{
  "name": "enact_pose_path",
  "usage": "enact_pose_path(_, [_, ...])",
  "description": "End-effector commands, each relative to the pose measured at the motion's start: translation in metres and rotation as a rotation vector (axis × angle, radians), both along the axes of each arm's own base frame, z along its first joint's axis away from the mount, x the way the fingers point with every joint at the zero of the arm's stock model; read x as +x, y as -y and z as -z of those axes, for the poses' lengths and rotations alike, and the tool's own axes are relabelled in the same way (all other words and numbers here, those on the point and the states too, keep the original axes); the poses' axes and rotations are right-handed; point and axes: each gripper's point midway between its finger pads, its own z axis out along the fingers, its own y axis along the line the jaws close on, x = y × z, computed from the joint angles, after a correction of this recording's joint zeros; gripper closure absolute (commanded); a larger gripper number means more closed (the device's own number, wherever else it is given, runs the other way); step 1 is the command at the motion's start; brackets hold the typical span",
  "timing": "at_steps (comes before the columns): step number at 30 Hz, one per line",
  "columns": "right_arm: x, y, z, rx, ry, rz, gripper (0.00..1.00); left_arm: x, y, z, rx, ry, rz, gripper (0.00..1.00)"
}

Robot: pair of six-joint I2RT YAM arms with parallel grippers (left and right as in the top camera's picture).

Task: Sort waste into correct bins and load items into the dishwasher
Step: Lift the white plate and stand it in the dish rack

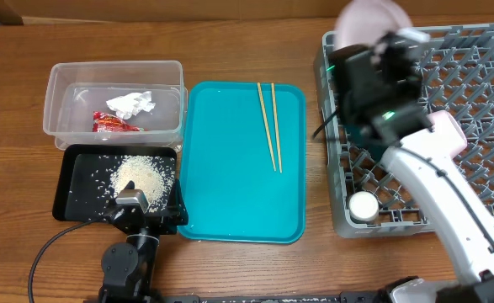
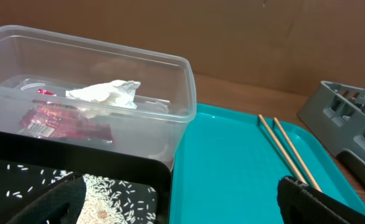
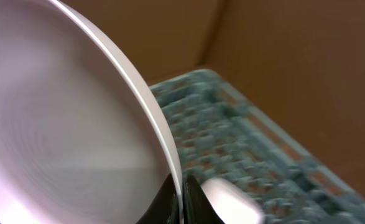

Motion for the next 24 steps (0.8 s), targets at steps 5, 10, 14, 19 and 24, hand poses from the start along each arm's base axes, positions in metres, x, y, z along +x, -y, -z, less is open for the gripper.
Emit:
enact_pose_path(5, [0.014, 0.088, 0.016, -0.058, -0.089, 0.171, 0.96, 0.0, -0.002, -0.001, 0.013, 0.009, -0.004, 0.0])
enact_pose_path(10, [0.035, 0.089, 0.037, -0.107, -0.192, 0.106, 0.96, 0.0, -0.002, -0.001, 0.013, 0.008, -0.004, 0.0])
enact_pose_path(14, [0.045, 0.087, 0.061, -0.124, -0.258, 0.097, 0.96, 0.0, -0.002, -0.001, 0.013, 0.008, -0.004, 0.0])
enact_pose_path(19, [0.053, 0.08, 0.087, -0.135, -0.319, 0.078, 0.96, 0.0, -0.002, -0.001, 0.013, 0.009, -0.004, 0.0])
enact_pose_path(24, [0.059, 0.06, 0.083, -0.152, -0.307, 0.034, 0.71, 0.0, -0.002, -0.001, 0.013, 0.009, -0.004, 0.0])
